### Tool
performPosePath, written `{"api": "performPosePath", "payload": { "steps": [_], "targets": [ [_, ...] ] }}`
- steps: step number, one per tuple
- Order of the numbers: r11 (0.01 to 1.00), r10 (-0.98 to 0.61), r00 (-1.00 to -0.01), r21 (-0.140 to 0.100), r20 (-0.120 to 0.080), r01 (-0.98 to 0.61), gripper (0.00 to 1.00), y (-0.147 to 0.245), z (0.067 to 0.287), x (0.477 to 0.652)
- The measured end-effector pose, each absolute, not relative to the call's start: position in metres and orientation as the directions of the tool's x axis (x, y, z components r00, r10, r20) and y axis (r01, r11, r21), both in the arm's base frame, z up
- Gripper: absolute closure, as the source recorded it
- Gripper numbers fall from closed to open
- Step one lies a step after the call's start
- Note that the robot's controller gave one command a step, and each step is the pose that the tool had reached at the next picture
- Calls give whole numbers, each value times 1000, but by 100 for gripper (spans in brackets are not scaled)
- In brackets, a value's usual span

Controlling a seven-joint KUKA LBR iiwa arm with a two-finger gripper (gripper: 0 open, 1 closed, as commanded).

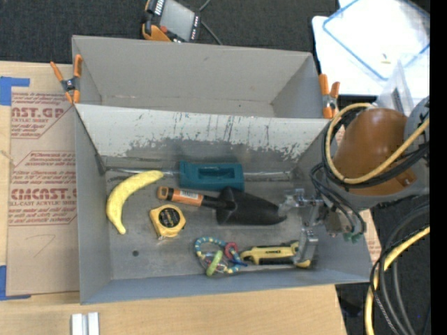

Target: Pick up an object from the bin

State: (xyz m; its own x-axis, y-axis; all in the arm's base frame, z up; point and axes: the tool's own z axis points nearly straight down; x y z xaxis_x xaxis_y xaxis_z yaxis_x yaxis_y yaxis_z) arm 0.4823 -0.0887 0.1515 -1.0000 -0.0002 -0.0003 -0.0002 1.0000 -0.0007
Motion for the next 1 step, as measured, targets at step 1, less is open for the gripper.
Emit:
{"api": "performPosePath", "payload": {
  "steps": [1],
  "targets": [
    [1000, 0, -1000, -1, 0, 0, 0, -89, 151, 482]
  ]
}}
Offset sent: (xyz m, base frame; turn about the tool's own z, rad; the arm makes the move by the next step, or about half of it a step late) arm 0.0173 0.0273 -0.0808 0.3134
